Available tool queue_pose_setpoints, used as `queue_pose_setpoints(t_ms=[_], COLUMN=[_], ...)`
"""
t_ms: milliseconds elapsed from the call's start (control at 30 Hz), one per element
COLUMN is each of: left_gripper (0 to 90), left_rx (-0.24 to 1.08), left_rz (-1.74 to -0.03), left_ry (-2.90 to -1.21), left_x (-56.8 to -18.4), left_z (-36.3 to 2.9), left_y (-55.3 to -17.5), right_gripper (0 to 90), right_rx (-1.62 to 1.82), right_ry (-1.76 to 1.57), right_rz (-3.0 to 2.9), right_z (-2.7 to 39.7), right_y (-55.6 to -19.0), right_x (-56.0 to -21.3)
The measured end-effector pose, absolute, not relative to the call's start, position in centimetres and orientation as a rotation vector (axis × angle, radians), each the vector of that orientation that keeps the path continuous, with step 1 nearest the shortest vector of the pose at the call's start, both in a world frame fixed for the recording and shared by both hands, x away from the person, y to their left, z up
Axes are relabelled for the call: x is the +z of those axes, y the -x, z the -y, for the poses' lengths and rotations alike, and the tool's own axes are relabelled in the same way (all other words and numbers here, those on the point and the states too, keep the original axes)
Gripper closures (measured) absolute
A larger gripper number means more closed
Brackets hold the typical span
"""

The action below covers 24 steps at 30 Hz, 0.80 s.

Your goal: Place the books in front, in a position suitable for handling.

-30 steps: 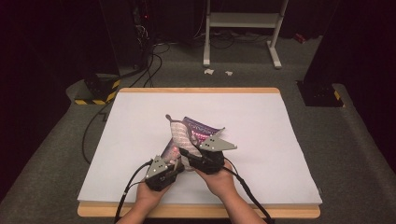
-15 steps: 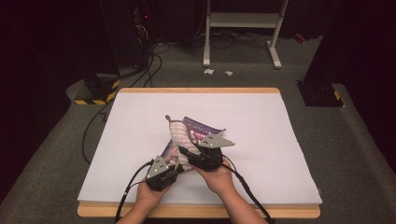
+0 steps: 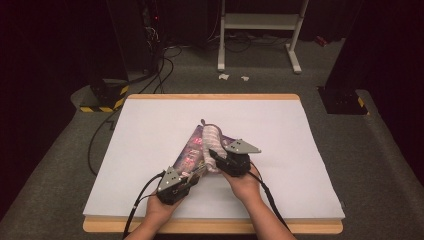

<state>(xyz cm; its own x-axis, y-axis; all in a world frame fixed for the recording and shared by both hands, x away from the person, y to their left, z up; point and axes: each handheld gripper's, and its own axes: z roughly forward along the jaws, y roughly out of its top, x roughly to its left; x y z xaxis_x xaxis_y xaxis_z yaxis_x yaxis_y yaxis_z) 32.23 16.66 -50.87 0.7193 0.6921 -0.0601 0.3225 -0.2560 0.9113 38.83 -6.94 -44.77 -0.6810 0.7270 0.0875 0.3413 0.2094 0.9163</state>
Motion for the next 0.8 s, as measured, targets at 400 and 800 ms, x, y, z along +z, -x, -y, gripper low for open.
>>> queue_pose_setpoints(t_ms=[400, 800], left_gripper=[83.5, 83.5], left_rx=[0.429, 0.430], left_rz=[-0.792, -0.791], left_ry=[-1.850, -1.850], left_x=[-50.9, -50.9], left_z=[-16.7, -16.7], left_y=[-32.3, -32.3], right_gripper=[68.1, 68.1], right_rx=[1.321, 1.198], right_ry=[-1.146, -1.280], right_rz=[-2.038, -1.962], right_z=[9.7, 12.1], right_y=[-42.2, -45.3], right_x=[-46.5, -48.1])
